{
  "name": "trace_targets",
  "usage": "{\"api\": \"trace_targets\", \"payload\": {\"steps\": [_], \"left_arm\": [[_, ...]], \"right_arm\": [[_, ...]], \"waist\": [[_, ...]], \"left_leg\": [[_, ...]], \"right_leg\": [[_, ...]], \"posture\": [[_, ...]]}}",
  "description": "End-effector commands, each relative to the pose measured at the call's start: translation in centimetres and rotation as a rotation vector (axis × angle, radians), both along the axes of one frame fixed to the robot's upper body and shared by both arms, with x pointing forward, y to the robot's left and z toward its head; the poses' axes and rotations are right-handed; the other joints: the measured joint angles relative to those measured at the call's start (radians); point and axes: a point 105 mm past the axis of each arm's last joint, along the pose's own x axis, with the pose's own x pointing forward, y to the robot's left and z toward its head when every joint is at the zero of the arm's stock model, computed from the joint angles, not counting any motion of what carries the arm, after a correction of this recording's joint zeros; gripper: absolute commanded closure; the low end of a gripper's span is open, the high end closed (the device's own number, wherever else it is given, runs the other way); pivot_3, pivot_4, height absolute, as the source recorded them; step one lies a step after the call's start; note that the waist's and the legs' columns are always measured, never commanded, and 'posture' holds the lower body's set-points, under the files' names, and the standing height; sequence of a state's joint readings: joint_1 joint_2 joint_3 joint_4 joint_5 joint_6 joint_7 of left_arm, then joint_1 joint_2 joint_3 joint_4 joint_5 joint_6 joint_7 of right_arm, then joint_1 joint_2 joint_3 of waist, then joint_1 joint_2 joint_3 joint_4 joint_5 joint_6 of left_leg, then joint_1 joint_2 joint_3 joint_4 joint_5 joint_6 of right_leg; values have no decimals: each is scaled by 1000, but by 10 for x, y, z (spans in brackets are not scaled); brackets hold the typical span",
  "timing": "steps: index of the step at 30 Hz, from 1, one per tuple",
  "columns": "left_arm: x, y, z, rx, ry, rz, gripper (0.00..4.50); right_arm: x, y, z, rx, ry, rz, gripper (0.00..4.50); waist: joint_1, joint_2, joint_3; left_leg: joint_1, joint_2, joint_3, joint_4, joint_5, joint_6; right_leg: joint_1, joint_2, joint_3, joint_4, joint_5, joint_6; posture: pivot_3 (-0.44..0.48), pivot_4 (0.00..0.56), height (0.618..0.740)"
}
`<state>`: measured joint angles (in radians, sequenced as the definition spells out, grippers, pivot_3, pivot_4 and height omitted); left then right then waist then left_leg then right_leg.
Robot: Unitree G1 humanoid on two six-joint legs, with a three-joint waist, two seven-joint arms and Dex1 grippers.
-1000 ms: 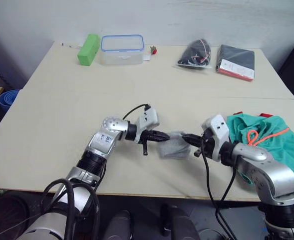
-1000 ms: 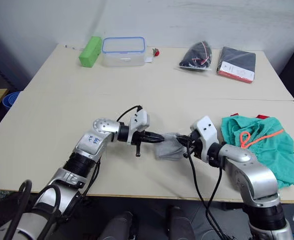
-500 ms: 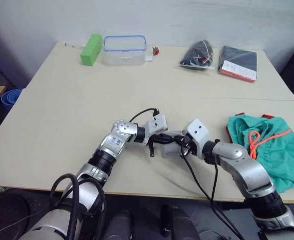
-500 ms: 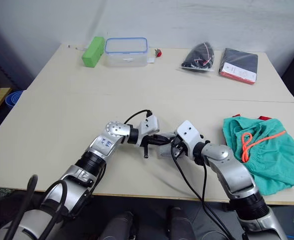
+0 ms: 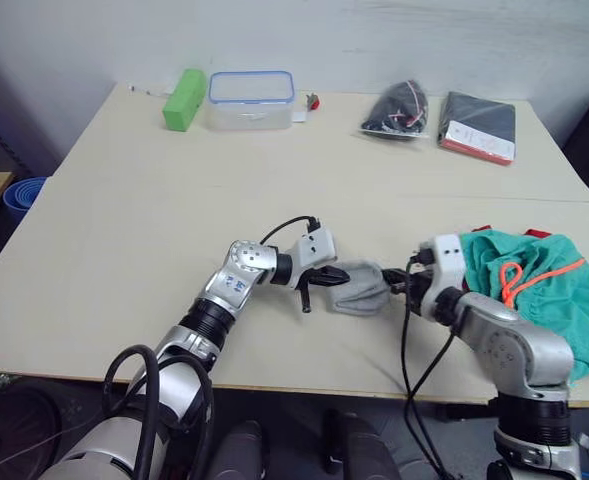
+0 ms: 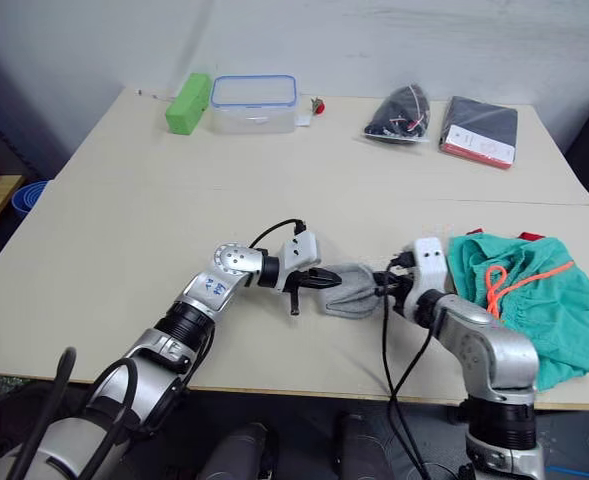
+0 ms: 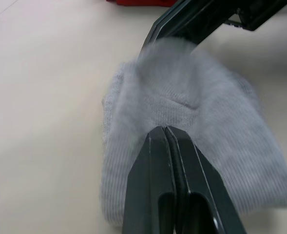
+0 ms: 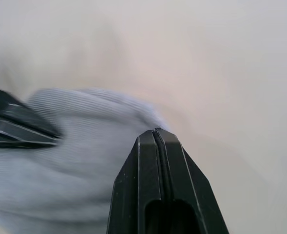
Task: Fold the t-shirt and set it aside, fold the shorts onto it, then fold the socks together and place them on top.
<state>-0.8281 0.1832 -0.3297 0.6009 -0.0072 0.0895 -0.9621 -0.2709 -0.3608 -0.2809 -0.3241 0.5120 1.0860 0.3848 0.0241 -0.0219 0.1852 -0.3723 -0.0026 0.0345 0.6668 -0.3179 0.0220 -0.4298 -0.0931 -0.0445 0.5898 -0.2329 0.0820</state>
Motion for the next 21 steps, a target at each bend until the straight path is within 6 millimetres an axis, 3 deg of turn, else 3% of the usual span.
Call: {"api": "trace_targets", "payload": {"steps": [1, 3, 6, 12, 20, 21], "left_arm": [[-2, 6, 0, -14, 8, 5, 4450], [-6, 3, 10, -44, -7, -21, 4450], [-10, 1, 16, -55, -23, -46, 4450], [-14, -4, 19, -50, -48, -68, 4500], [-15, -8, 19, -32, -66, -81, 4500], [-15, -8, 19, -28, -67, -82, 4500]], "right_arm": [[-16, 2, 43, 115, -109, 76, 4500], [-33, -4, 47, 111, -78, 142, 4500], [-54, -10, 37, 99, 45, 212, 4500], [-67, -7, 14, 244, 239, 246, 2615], [-38, 7, -4, 467, 353, 181, 101], [-34, 8, -6, 504, 368, 172, 45]], "waist": [[-3, 1, 0], [-2, 1, 1], [1, 2, 1], [-1, 2, 1], [-2, 3, 1], [-2, 3, 1]], "left_leg": [[0, 0, 0, 0, 0, 0], [0, 1, 0, 0, 0, 0], [-1, 1, -1, -1, 0, 0], [-2, 0, -1, 0, 0, 1], [-2, 0, -1, 0, 1, 1], [-2, 0, -1, 0, 1, 1]], "right_leg": [[0, 0, 0, 0, 0, 0], [0, 1, 0, 0, 0, 0], [0, 0, -1, -1, 0, 0], [0, 0, -1, -2, 0, 1], [-1, 0, -1, 0, 0, 1], [-1, 0, -1, 0, 0, 1]], "posture": [[0, 150, 740], [0, 150, 740], [0, 150, 740], [0, 150, 740], [0, 150, 740], [0, 150, 740]]}}
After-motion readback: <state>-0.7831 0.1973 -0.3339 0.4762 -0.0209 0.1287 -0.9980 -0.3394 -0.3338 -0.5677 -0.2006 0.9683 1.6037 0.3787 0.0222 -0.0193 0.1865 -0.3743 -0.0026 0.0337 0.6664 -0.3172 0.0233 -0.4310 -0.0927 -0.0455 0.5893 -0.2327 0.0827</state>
